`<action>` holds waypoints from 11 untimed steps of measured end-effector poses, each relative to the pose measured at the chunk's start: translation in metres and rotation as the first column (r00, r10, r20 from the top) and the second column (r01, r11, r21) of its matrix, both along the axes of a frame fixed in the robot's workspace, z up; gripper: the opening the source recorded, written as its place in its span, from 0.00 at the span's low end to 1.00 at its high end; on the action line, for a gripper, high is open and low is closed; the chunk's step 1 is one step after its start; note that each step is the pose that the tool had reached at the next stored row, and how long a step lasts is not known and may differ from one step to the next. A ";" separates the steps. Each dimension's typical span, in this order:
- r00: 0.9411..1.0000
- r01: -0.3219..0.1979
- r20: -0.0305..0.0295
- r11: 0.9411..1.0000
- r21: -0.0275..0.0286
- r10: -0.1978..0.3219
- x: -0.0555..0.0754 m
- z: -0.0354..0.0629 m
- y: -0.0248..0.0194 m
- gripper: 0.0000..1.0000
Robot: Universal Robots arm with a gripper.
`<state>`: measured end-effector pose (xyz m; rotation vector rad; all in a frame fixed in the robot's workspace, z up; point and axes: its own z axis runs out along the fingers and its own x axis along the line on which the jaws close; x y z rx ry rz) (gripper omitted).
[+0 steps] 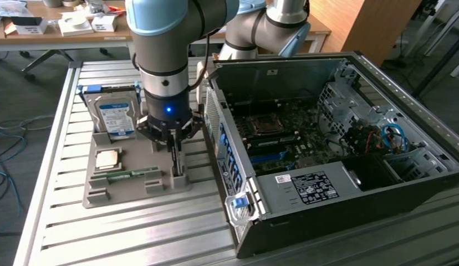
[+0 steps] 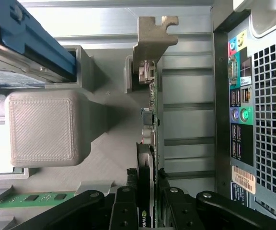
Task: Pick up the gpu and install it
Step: 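Pick up the gpu and move the gpu toward the slot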
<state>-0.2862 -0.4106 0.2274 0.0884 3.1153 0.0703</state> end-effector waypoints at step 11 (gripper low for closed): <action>1.000 -0.007 0.000 1.000 0.000 0.007 0.000 0.0022 0.0000 0.27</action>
